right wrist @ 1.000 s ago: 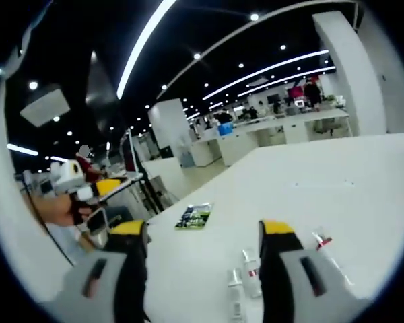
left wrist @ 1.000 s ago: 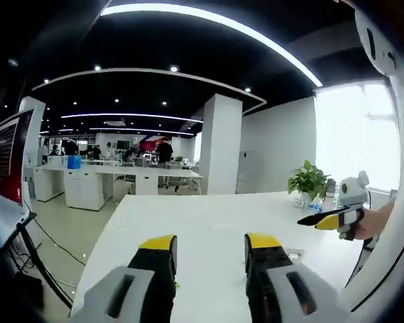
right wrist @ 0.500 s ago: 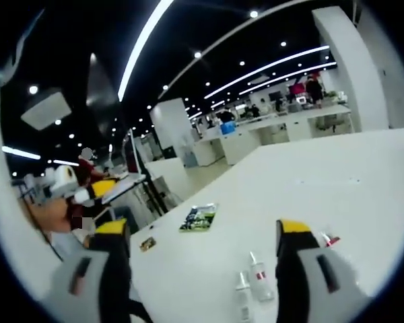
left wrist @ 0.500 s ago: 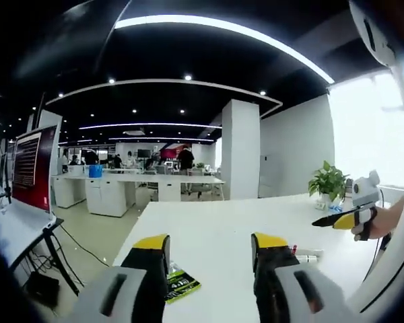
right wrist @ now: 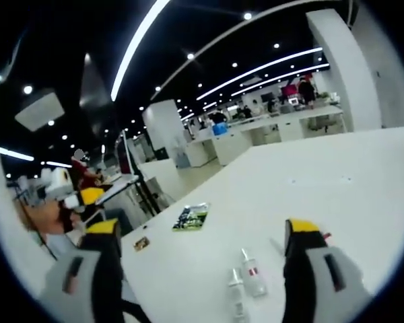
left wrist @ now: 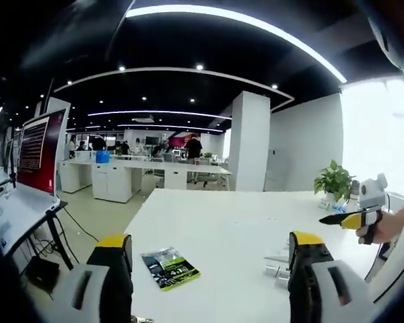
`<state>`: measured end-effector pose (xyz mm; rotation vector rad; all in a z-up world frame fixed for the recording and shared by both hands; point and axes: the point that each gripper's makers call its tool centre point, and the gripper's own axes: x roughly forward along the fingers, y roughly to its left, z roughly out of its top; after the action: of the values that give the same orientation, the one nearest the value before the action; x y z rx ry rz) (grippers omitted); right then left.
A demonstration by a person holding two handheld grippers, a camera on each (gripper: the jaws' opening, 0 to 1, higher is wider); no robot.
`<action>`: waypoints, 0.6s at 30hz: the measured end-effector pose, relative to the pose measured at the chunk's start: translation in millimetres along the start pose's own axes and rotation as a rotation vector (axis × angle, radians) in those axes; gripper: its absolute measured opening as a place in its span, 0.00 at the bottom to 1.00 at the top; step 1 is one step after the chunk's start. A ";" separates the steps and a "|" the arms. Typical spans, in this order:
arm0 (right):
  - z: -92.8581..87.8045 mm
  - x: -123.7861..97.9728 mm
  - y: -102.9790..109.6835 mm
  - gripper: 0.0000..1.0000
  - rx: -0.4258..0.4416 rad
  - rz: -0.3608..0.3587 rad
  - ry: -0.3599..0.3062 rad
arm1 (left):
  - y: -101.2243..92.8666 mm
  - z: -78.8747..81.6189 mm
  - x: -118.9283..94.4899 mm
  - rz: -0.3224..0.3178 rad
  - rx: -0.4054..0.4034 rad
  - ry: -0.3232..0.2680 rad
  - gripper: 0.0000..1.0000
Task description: Arrange the skincare products in the storage area until every visible bottle or jar stands upright without overlapping.
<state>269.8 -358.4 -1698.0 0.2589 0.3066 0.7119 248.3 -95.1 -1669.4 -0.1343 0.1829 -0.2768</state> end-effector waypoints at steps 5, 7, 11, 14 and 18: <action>-2.6 -5.4 -0.3 0.99 0.000 -0.013 0.001 | -4.9 -4.6 -0.4 -0.010 -0.002 0.012 1.00; -4.5 -7.7 -1.1 0.99 0.001 -0.018 0.002 | -7.0 -5.5 -1.1 -0.015 -0.002 0.012 1.00; -7.2 -11.4 -3.2 0.99 0.005 -0.033 0.001 | -6.1 -7.4 -1.4 -0.017 -0.001 0.016 1.00; -7.3 -11.4 -7.6 0.99 0.007 -0.049 -0.003 | -2.7 -6.0 1.2 -0.014 0.003 0.020 1.00; 3.9 -13.0 -11.2 0.99 0.002 -0.064 -0.028 | 0.5 1.8 2.7 -0.008 0.006 -0.006 1.00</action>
<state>268.5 -375.8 -1695.7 0.2599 0.2881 0.6443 251.3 -95.1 -1668.2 -0.1300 0.1758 -0.2848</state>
